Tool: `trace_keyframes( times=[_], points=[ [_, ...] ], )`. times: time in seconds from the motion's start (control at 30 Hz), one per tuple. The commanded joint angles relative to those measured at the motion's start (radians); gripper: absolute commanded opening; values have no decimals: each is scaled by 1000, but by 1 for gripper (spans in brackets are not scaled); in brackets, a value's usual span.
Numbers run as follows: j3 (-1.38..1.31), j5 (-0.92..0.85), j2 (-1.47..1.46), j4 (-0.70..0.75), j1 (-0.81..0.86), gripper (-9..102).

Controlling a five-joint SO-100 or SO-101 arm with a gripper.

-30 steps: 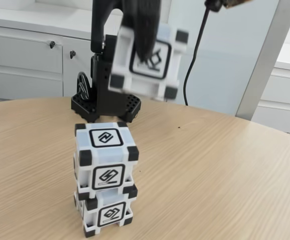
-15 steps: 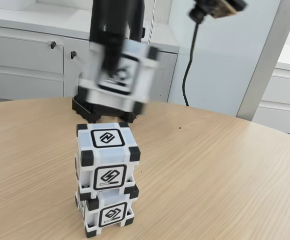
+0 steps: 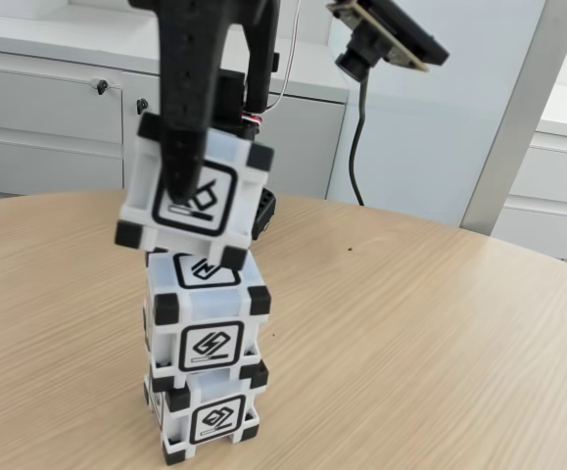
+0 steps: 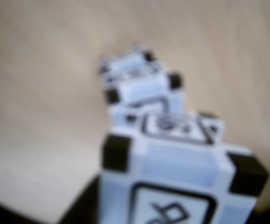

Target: Stack cubes from left to right.

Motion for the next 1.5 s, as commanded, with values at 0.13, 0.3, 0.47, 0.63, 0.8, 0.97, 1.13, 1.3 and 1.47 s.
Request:
trace_keyframes(
  times=[0.13, 0.3, 0.47, 0.63, 0.8, 0.97, 1.13, 1.3, 1.47],
  points=[
    [-44, -51, 3, 5, 11, 16],
    [-44, -84, 3, 5, 11, 16],
    [-44, -123, -2, 5, 9, 16],
    [-44, -150, -2, 5, 9, 16],
    [-44, -146, -2, 5, 8, 16],
    [-44, -132, -2, 5, -40, 16],
    [-44, -123, -2, 5, -81, 16],
    [-44, -123, -2, 5, -83, 16],
    [-44, -103, -2, 5, -71, 18]
  ],
)
